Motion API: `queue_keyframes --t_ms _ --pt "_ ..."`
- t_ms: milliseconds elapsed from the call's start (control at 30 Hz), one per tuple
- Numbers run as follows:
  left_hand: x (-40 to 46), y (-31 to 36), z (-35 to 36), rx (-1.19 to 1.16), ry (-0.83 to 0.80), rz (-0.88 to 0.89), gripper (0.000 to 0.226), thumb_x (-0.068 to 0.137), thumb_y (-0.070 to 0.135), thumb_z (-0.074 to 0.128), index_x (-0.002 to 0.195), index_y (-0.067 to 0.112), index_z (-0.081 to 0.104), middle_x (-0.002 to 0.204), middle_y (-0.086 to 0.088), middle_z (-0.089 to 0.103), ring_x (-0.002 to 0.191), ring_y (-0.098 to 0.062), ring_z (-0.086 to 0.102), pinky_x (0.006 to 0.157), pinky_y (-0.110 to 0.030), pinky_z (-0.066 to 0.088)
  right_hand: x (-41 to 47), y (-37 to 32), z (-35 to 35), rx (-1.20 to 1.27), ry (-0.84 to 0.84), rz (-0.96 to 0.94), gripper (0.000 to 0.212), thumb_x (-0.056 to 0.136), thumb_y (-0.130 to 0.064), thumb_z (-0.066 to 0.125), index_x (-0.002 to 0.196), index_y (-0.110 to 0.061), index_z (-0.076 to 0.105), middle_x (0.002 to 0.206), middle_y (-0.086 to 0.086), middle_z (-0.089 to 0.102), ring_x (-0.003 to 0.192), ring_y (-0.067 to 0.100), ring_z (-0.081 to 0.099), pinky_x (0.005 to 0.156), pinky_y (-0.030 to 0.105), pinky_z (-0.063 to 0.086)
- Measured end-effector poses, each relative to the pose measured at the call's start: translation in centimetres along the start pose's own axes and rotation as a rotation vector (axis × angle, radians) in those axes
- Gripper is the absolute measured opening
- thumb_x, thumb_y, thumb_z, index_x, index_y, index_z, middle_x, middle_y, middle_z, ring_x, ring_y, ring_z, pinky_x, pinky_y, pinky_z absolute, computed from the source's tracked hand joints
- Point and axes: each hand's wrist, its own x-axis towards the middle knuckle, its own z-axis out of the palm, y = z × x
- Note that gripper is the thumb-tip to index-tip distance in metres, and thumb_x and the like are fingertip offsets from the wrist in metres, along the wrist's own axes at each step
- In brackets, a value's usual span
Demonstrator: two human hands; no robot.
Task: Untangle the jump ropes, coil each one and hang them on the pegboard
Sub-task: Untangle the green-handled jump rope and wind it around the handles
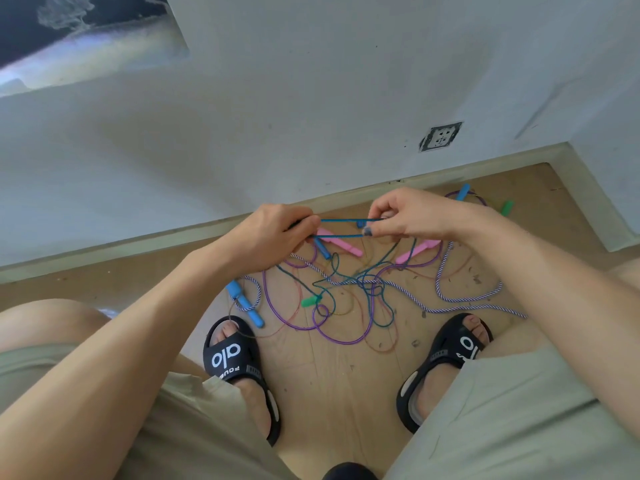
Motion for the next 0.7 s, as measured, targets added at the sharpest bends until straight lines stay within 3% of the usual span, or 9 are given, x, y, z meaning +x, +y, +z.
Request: queue_keyframes --t_ms 100,200,267,333,400,467,533,600,700 --pt "0.0 -0.4 -0.1 0.029 0.007 -0.024 0.04 0.104 0.034 0.045 0.077 0.007 0.056 0.06 -0.003 0.052 0.05 -0.01 0.038 0.05 -0.02 0.035 0.4 2.4 -0.8 -0.544 0.122 0.094 0.016 0.088 -0.026 0.068 0.079 -0.018 0.057 0.069 -0.001 0.055 0.069 0.019 0.056 0.059 0.028 0.041" --pt "-0.1 -0.2 0.3 0.037 -0.02 0.003 0.037 0.103 0.032 0.046 0.077 0.008 0.056 0.065 -0.005 0.059 0.053 -0.01 0.04 0.055 -0.023 0.037 0.1 3.2 -0.2 -0.811 0.059 0.302 0.011 0.087 -0.026 0.062 0.082 -0.024 0.052 0.093 0.004 0.065 0.087 0.029 0.06 0.077 0.036 0.053" --pt "-0.1 0.3 0.7 0.023 -0.029 0.033 0.036 0.103 0.033 0.046 0.076 0.01 0.056 0.066 -0.005 0.059 0.055 -0.011 0.04 0.058 -0.028 0.039 0.2 3.1 0.8 -0.705 -0.052 0.272 0.032 0.083 -0.024 0.066 0.113 -0.027 0.056 0.117 0.0 0.065 0.104 0.024 0.061 0.089 0.038 0.053" --pt "-0.1 0.9 0.9 -0.031 -0.031 0.051 0.034 0.103 0.032 0.046 0.075 0.015 0.057 0.06 0.003 0.057 0.052 -0.009 0.041 0.052 -0.022 0.037 0.1 1.4 2.5 -0.206 -0.109 0.081 0.062 0.082 -0.016 0.07 0.138 -0.028 0.048 0.136 -0.007 0.058 0.123 0.013 0.057 0.104 0.032 0.046" --pt "-0.1 1.4 1.0 -0.048 -0.028 0.072 0.033 0.104 0.031 0.046 0.073 0.024 0.056 0.054 0.012 0.054 0.05 -0.007 0.045 0.051 -0.016 0.035 -0.4 -0.6 4.1 0.333 -0.154 -0.026 0.045 0.087 -0.003 0.062 0.129 -0.02 0.057 0.121 -0.002 0.067 0.116 0.014 0.064 0.102 0.029 0.047" --pt "-0.1 1.6 1.1 -0.03 -0.025 0.084 0.033 0.104 0.031 0.046 0.073 0.026 0.057 0.055 0.011 0.053 0.052 -0.005 0.047 0.052 -0.014 0.035 -0.3 -1.5 4.6 0.476 -0.126 -0.052 0.019 0.091 -0.004 0.058 0.107 -0.013 0.065 0.087 0.006 0.069 0.089 0.024 0.068 0.09 0.036 0.05" --pt "0.0 1.3 1.1 -0.019 -0.023 0.076 0.033 0.104 0.031 0.047 0.077 0.018 0.06 0.056 0.006 0.053 0.052 -0.007 0.045 0.052 -0.016 0.036 0.0 -1.4 4.3 0.397 -0.06 -0.061 0.007 0.086 -0.019 0.065 0.091 -0.014 0.067 0.076 0.013 0.066 0.077 0.025 0.059 0.078 0.043 0.044" --pt "0.0 0.6 0.9 0.031 -0.026 0.054 0.034 0.103 0.033 0.046 0.078 0.014 0.06 0.059 0.004 0.056 0.054 -0.009 0.044 0.053 -0.021 0.037 0.3 -0.8 3.4 0.27 -0.036 -0.033 0.014 0.083 -0.026 0.069 0.088 -0.014 0.067 0.083 0.021 0.069 0.075 0.022 0.058 0.075 0.037 0.045" --pt "0.0 -0.3 0.8 0.098 -0.056 0.028 0.035 0.103 0.034 0.045 0.075 0.017 0.057 0.06 0.023 0.058 0.057 -0.002 0.049 0.055 -0.017 0.036 0.3 0.2 2.0 -0.171 0.019 -0.038 0.008 0.088 -0.02 0.067 0.086 -0.012 0.066 0.069 0.001 0.064 0.066 0.015 0.054 0.058 0.023 0.039"
